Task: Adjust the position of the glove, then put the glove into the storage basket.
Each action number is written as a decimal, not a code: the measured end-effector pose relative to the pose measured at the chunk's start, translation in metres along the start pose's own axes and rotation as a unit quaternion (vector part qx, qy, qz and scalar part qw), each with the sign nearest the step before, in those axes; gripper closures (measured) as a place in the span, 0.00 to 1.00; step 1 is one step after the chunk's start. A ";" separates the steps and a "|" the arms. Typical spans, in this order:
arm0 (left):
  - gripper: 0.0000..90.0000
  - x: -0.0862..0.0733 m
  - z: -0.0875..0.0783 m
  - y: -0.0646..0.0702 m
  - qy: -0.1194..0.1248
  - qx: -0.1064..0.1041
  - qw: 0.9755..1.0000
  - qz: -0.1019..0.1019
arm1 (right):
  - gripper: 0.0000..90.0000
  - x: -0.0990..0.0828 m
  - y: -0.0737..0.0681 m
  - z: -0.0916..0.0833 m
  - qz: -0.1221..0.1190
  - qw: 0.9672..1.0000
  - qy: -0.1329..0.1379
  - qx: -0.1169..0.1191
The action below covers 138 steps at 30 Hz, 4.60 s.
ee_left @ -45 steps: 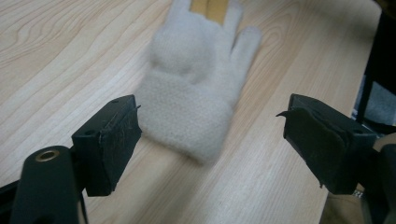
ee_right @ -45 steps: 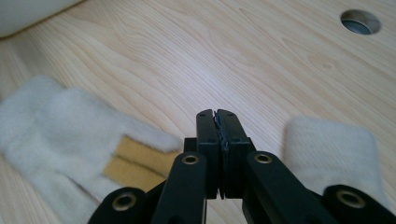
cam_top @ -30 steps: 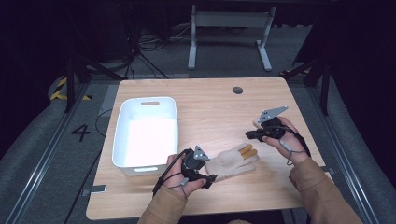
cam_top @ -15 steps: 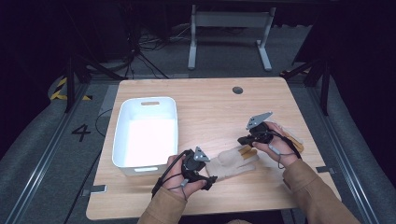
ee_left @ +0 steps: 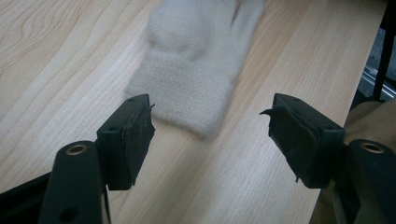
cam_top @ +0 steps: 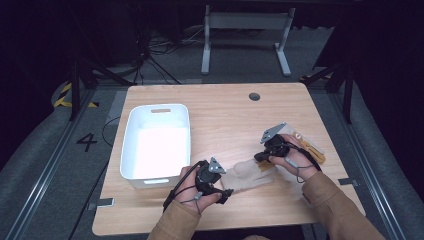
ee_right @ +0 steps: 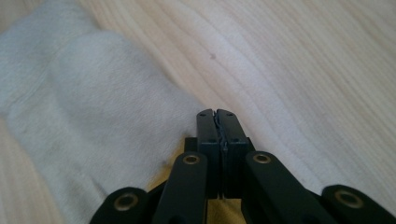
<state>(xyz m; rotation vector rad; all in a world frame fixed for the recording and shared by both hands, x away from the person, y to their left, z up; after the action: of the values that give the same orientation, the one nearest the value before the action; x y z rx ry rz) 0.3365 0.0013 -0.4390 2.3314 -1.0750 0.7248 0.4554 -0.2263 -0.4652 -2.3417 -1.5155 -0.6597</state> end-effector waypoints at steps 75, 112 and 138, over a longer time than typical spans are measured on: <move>0.35 0.011 0.001 -0.002 0.007 -0.012 1.000 0.005 | 0.50 -0.070 0.064 -0.109 0.215 0.933 0.208 -0.201; 0.34 0.002 -0.004 -0.005 0.000 -0.005 1.000 -0.007 | 0.67 -0.105 0.094 -0.055 0.230 0.953 0.063 -0.189; 0.34 0.004 -0.007 -0.006 0.006 -0.004 1.000 -0.006 | 0.82 -0.090 0.083 -0.084 0.186 0.961 0.095 -0.181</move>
<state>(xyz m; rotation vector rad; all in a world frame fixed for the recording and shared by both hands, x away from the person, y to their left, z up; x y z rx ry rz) 0.3415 0.0074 -0.4325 2.3219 -1.0567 0.7280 0.4805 -0.3701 -0.4380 -2.6307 -0.8930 -1.0950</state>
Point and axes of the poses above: each handheld gripper's, and its own axes: z roughly forward along the jaws, x roughly out of its top, y roughly to its right, the point moved 4 cm from there along z, roughly forward along the jaws, and after that the axes turned 3 degrees about -z, right-handed, at the moved point
